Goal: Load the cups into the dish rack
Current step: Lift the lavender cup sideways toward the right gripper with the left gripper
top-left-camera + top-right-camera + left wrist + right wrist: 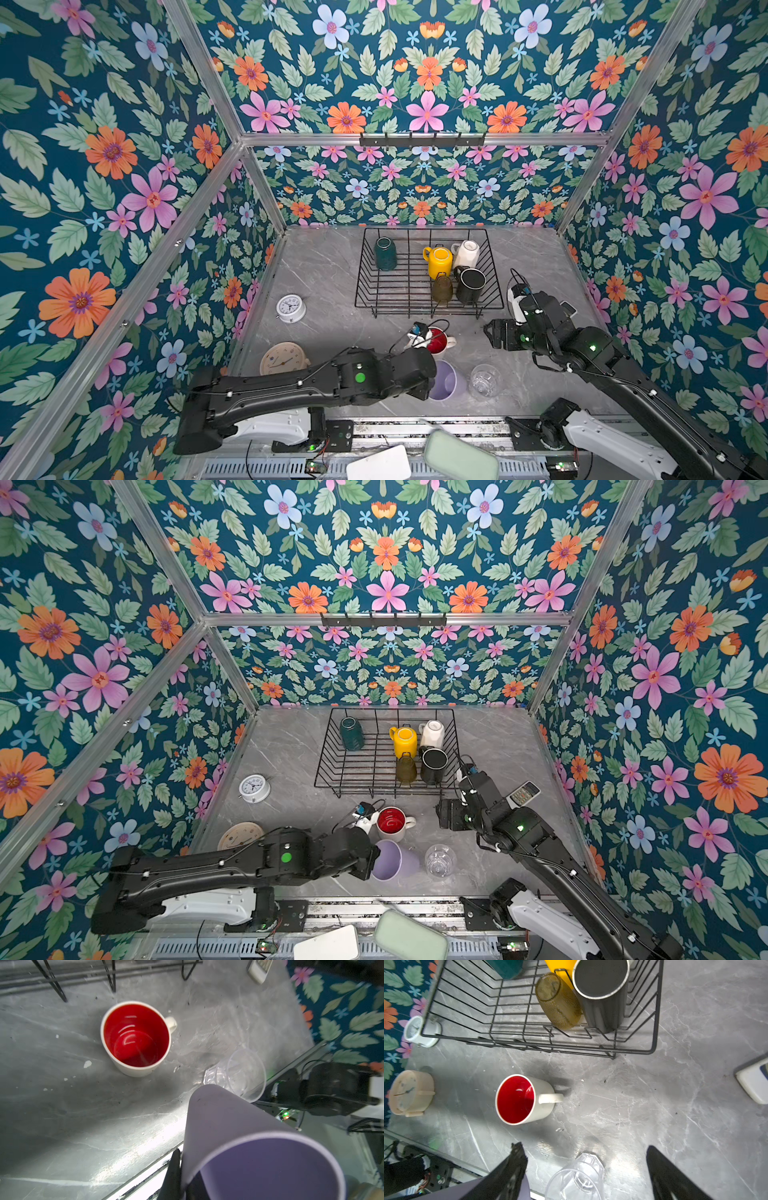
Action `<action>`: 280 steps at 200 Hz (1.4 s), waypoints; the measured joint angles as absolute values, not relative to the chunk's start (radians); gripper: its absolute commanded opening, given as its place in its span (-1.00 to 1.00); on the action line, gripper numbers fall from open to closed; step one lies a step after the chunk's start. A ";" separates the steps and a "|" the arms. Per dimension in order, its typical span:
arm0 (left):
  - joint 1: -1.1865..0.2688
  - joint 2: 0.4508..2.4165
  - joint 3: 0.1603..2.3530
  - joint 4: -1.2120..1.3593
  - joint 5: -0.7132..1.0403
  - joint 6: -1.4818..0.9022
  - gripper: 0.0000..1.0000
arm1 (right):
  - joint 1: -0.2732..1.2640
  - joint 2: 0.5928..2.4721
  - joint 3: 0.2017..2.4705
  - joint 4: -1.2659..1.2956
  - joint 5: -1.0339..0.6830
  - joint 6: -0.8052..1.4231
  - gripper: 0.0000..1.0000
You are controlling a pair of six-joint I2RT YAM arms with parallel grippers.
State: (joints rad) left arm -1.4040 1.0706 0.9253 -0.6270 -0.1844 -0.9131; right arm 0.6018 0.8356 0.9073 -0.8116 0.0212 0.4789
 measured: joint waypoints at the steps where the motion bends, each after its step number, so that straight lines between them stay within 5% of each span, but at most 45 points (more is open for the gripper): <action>1: -1.403 1.066 0.924 -0.627 -0.186 -0.913 -1.00 | 0.602 0.835 0.908 -0.811 0.019 0.479 0.79; 118: -1.304 0.493 0.707 -0.393 -0.376 -0.847 -1.00 | 0.590 0.803 0.907 -0.436 -0.392 0.594 0.82; 211: -1.148 0.564 0.736 -0.282 -0.302 -0.755 -1.00 | 0.432 0.802 0.796 -0.224 -0.588 0.732 0.82; 280: -0.839 0.735 0.728 -0.137 0.088 -0.749 -1.00 | 0.402 0.756 0.763 -0.198 -0.639 0.767 0.82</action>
State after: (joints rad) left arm -0.8394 0.7353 0.7284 -0.1371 0.0883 -0.7490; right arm 0.4023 0.7555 0.7631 -0.1978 -0.6392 0.7670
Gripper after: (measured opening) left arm 0.075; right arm 0.911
